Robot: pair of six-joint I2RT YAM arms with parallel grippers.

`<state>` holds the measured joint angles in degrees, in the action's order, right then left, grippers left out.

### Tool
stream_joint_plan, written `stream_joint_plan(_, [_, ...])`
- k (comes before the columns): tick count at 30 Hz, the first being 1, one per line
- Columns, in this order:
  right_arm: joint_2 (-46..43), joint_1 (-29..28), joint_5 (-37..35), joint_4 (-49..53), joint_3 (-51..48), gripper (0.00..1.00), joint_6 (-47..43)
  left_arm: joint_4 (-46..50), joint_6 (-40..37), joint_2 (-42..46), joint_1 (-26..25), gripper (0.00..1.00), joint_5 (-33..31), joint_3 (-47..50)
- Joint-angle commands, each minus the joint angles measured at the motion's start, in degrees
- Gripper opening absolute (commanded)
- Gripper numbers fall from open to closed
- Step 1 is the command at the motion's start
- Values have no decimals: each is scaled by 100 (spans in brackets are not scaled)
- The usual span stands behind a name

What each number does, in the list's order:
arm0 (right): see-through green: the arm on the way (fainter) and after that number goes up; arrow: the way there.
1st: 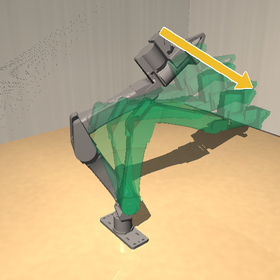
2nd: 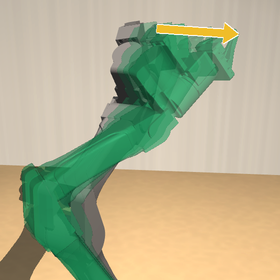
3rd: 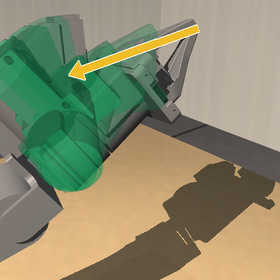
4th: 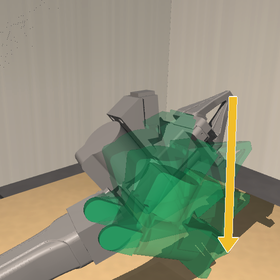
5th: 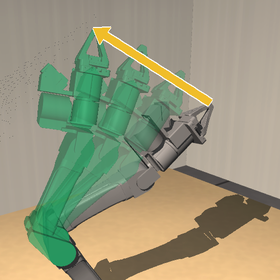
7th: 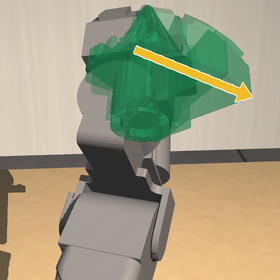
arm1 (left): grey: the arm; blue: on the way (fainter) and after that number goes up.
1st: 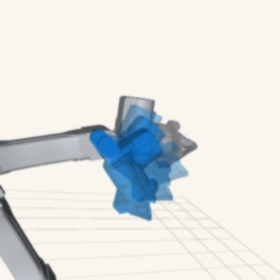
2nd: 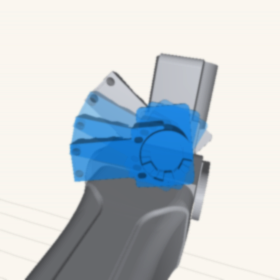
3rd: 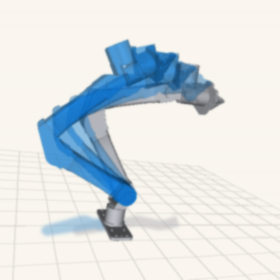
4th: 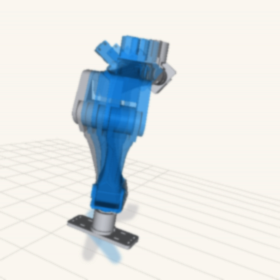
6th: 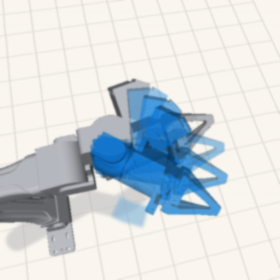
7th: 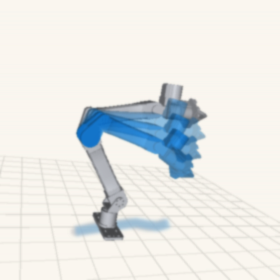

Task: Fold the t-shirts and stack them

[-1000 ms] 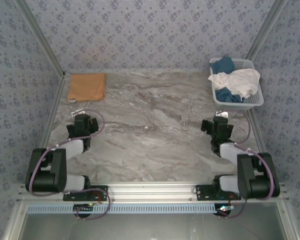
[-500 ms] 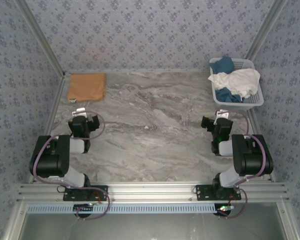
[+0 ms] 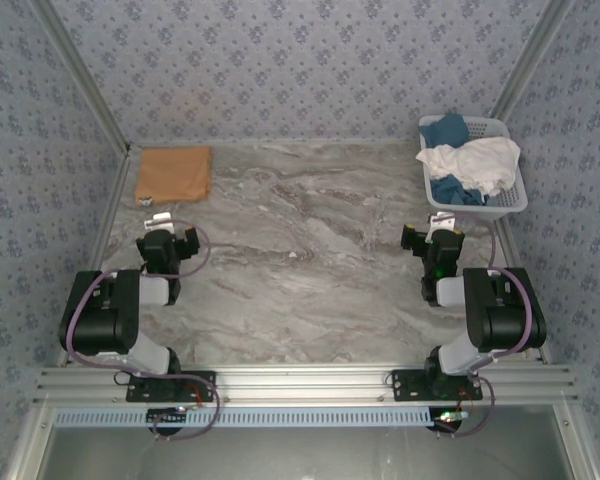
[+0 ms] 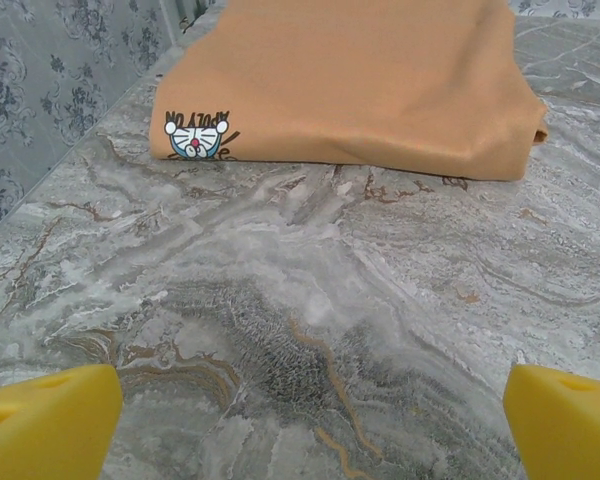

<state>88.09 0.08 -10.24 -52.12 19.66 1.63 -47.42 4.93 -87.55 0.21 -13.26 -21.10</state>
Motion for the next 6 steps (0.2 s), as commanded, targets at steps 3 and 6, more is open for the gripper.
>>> stream_joint_plan(3, [44,27,457,85,146,100,-161,-155,-96,-17,-55,98,6,-124])
stream_joint_plan(6, [32,19,361,14,113,100,-162,-154,-101,-22,-56,98,7,-122])
